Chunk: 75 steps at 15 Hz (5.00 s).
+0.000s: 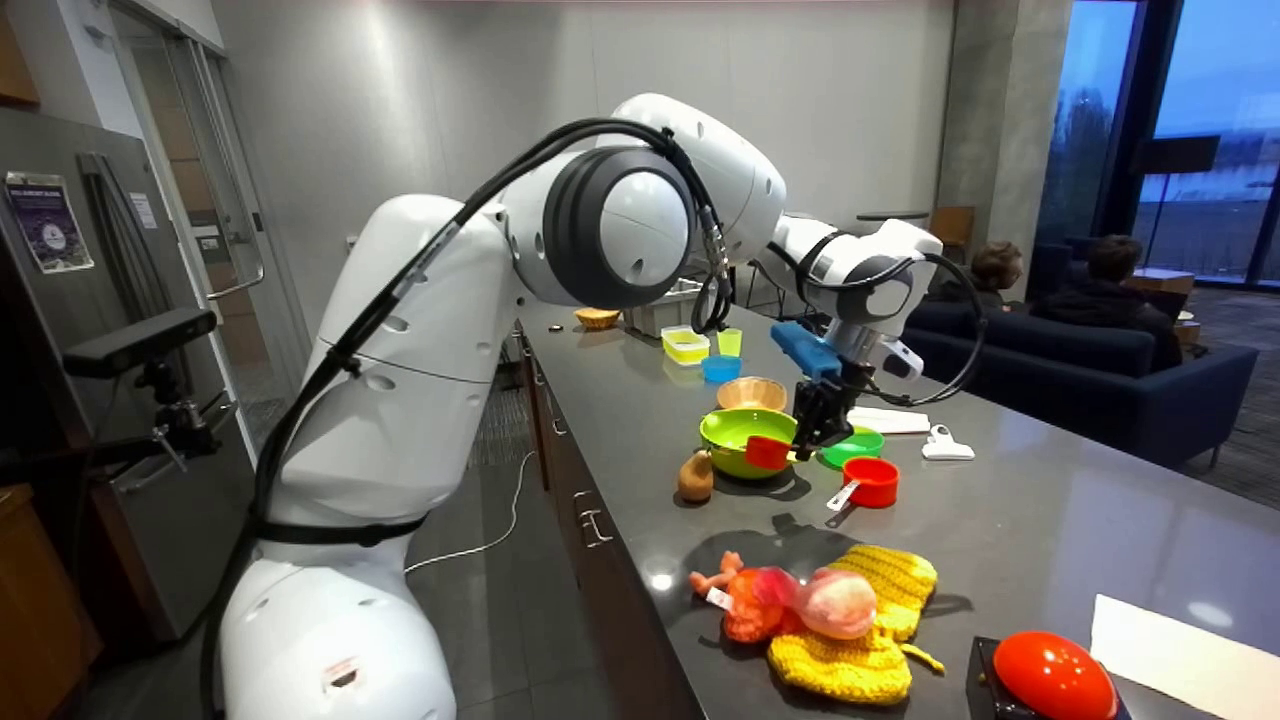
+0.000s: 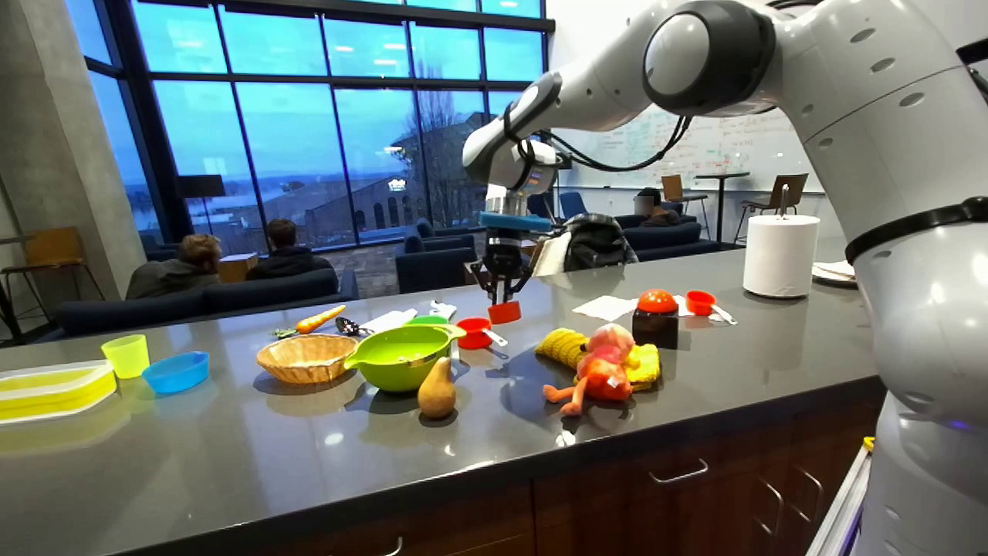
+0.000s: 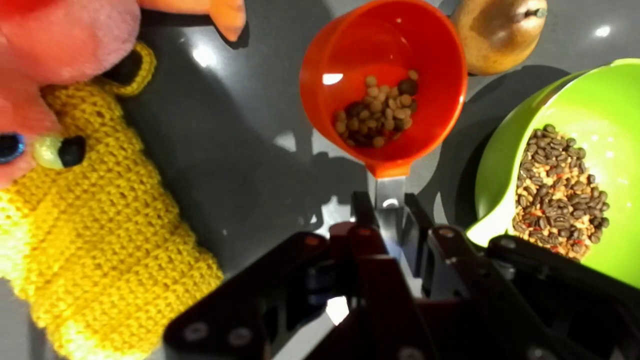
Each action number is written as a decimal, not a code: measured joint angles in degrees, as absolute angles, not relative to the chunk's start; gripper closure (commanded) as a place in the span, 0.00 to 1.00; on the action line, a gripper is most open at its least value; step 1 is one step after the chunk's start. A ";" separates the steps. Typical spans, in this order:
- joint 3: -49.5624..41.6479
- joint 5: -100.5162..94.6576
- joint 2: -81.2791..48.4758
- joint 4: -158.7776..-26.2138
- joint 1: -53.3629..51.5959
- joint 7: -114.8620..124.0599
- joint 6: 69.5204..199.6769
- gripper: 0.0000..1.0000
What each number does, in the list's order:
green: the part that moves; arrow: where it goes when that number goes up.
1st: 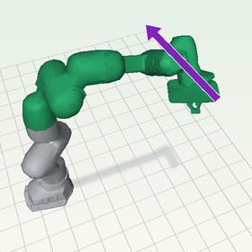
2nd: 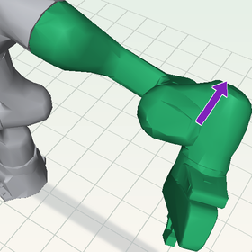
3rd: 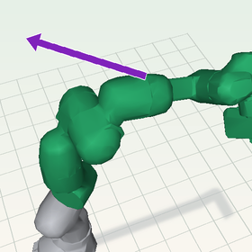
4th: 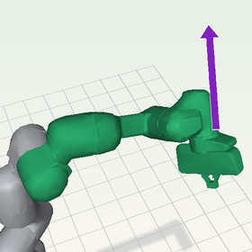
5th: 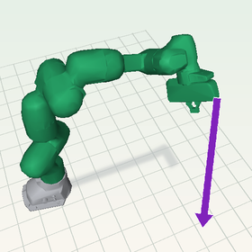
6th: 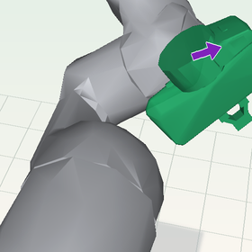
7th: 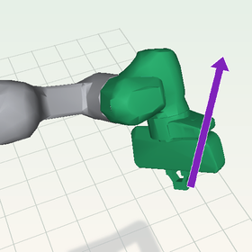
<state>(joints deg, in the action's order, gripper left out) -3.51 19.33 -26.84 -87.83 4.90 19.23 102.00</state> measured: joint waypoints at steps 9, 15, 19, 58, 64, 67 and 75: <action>-0.41 20.50 -33.24 -90.39 -1.22 24.26 111.05 0.96; -1.16 20.47 -33.44 -91.77 -1.13 24.34 112.64 0.96; -1.41 19.19 -33.11 -91.62 -1.25 24.33 114.35 0.96; -8.21 -12.30 -58.20 -32.05 -13.99 41.94 78.79 0.96; -3.76 -1.58 -58.24 -30.49 -9.07 42.93 81.61 0.96; -1.36 3.12 -58.72 -30.50 -6.71 43.01 85.32 0.96; 3.48 9.42 -63.29 -30.51 -5.39 42.97 94.36 0.96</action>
